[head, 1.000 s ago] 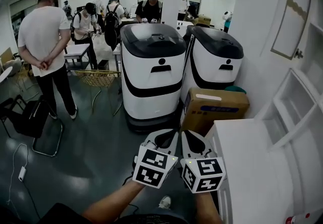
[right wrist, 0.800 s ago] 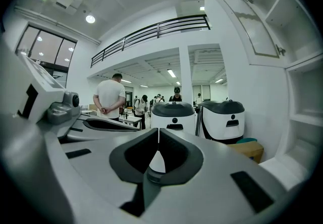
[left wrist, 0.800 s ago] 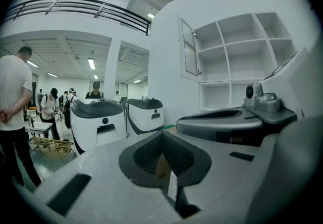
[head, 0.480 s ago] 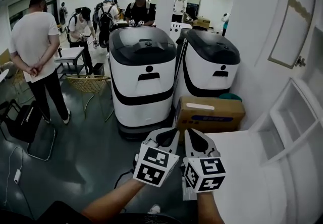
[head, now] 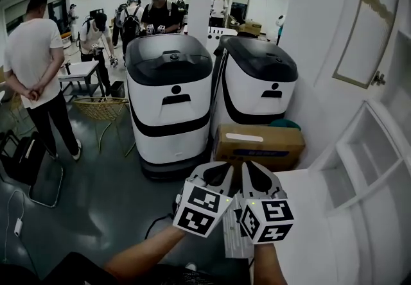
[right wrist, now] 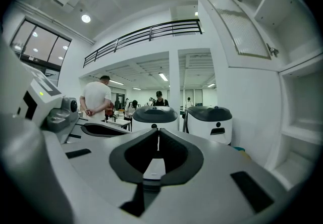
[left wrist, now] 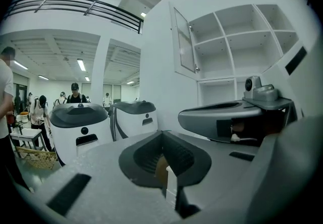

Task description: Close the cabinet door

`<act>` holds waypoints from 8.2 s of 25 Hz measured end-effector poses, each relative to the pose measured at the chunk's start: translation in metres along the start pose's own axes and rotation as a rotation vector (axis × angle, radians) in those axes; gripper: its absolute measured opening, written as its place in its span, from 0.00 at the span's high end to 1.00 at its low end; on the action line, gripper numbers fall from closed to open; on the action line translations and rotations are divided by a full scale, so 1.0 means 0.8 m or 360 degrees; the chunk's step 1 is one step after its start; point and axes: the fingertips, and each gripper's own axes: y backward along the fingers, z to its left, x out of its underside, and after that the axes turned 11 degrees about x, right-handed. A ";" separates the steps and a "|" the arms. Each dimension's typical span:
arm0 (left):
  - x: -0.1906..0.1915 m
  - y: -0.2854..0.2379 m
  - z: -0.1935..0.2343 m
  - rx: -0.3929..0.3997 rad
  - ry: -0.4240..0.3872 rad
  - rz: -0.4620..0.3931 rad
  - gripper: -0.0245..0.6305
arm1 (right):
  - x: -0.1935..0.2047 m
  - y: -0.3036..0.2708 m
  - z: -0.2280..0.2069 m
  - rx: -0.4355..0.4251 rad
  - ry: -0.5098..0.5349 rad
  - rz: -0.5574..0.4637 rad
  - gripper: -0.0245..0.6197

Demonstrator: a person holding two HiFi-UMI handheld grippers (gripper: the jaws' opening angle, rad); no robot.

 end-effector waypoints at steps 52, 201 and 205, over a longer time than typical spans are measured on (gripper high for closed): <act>-0.230 -0.262 -0.004 0.1578 -0.0121 -0.0220 0.94 | -0.221 -0.113 -0.239 0.1443 0.0138 -0.0250 0.75; -0.289 -0.362 -0.456 0.1928 -0.0302 -0.0375 0.94 | -0.172 0.247 -0.579 0.1836 0.0075 -0.0275 0.77; -0.289 -0.369 -0.458 0.1920 -0.0297 -0.0371 0.94 | -0.173 0.249 -0.588 0.1873 0.0108 -0.0275 0.76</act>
